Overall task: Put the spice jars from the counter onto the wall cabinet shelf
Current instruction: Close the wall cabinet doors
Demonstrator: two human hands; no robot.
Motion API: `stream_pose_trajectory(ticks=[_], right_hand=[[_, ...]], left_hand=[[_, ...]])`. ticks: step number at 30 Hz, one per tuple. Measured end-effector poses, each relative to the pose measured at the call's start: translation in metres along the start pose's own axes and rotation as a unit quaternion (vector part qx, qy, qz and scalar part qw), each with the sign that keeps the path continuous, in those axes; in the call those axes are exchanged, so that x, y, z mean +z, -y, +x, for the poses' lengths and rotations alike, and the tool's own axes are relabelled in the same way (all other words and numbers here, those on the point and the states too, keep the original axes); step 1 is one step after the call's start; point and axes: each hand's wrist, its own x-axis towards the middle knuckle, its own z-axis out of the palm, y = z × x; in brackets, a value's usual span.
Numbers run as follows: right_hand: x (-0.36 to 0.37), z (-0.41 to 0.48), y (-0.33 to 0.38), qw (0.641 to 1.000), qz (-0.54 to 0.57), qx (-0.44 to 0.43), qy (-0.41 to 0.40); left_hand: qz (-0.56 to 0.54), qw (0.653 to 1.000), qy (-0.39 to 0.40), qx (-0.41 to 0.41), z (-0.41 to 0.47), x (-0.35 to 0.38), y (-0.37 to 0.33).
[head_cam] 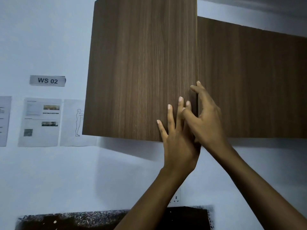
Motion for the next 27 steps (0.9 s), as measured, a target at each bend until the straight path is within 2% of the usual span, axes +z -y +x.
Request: stream_pose_trajectory(ticks=[15,27], right_hand=[[0.028,0.022,-0.105,0.991,-0.136,-0.004,0.016],[0.050,0.039,-0.171,0.982,-0.176,-0.002,0.072]], left_hand=[[0.071,0.996,0.030,-0.041,0.026,0.090,0.015],[0.137,0.988,0.029,-0.070,0.046,0.150,0.038]])
